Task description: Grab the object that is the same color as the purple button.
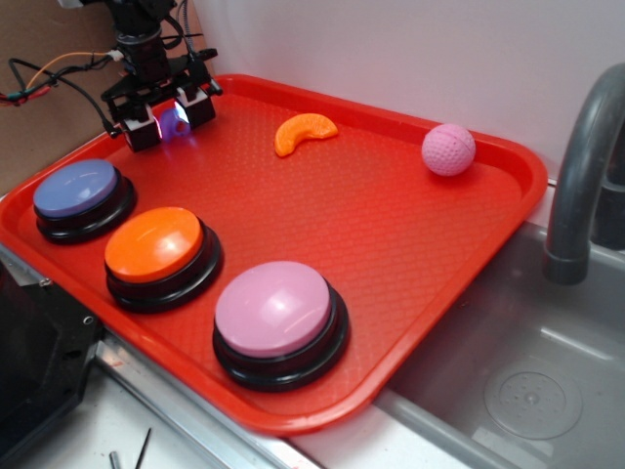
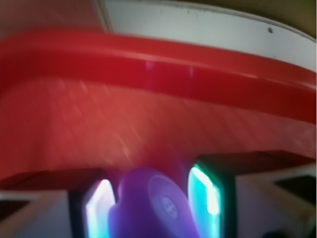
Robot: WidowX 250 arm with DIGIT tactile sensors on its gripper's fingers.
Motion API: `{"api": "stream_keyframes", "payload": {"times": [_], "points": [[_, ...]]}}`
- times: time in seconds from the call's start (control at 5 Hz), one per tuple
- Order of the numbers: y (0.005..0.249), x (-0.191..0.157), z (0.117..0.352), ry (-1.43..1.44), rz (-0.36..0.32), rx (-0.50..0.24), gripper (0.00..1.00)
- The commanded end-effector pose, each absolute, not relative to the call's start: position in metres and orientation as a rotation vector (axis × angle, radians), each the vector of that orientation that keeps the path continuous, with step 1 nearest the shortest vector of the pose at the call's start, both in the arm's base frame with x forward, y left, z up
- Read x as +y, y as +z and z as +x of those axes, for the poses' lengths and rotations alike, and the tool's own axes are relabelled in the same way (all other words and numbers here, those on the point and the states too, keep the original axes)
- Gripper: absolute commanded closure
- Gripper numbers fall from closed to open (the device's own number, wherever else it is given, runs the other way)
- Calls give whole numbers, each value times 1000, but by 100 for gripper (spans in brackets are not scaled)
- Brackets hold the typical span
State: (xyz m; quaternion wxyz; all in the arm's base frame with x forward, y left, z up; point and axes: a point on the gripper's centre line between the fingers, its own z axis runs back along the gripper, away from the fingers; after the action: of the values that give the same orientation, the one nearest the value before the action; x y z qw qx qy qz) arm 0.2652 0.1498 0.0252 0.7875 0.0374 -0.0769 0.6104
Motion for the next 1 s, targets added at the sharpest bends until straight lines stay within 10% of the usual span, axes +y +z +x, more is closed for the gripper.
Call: {"api": "stream_keyframes", "payload": {"times": [0.0, 0.8], "points": [[112, 117, 273, 846, -6, -168, 100], [203, 2, 208, 448, -134, -102, 100]]}}
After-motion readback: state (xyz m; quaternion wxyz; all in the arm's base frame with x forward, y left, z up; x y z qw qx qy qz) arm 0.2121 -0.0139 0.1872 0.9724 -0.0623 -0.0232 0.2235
